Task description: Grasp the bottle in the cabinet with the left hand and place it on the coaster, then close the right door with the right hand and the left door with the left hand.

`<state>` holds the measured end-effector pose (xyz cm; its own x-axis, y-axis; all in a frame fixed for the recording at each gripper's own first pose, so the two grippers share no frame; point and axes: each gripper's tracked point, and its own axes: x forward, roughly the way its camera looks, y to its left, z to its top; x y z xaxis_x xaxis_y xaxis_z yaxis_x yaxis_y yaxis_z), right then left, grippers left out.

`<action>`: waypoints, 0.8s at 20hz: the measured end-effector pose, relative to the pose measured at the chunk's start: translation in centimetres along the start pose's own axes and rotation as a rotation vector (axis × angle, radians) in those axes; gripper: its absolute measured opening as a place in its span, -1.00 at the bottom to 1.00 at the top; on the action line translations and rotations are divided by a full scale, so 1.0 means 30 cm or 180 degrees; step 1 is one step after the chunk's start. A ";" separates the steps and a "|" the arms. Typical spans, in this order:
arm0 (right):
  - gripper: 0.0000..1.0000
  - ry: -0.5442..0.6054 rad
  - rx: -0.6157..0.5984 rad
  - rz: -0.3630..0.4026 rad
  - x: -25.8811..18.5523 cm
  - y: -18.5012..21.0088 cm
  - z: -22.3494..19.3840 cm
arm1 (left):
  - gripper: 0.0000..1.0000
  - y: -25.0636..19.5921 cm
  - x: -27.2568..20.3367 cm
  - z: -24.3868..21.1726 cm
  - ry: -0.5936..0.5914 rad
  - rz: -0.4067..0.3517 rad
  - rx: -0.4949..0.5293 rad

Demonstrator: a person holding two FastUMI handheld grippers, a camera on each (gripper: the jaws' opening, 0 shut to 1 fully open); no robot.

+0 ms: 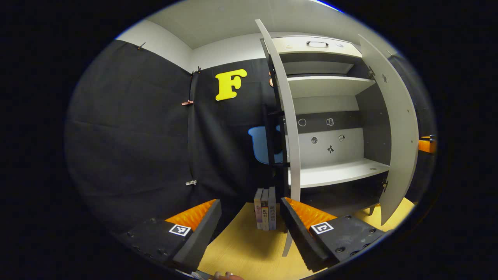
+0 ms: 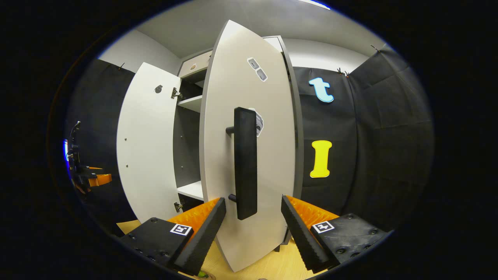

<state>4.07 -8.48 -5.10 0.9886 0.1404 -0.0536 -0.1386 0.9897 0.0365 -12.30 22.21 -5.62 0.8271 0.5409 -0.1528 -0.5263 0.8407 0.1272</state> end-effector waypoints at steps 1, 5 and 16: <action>0.92 0.0000 0.0000 -0.0002 0.005 0.009 -0.003 | 0.92 0.006 0.024 0.000 0.0000 -0.0014 -0.0023; 0.92 0.0020 0.0057 -0.0014 0.036 0.041 -0.013 | 0.92 -0.004 0.098 0.006 -0.0030 -0.0158 -0.0165; 0.95 0.0111 -0.0082 -0.0006 0.073 0.142 -0.065 | 0.84 -0.061 0.151 0.049 -0.0144 -0.0587 -0.0186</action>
<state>5.52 -3.91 -7.01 0.9863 0.1390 -0.0884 -0.1386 0.9903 0.0107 -7.29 23.08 -5.11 0.9179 0.3770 -0.1239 -0.3745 0.9262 0.0437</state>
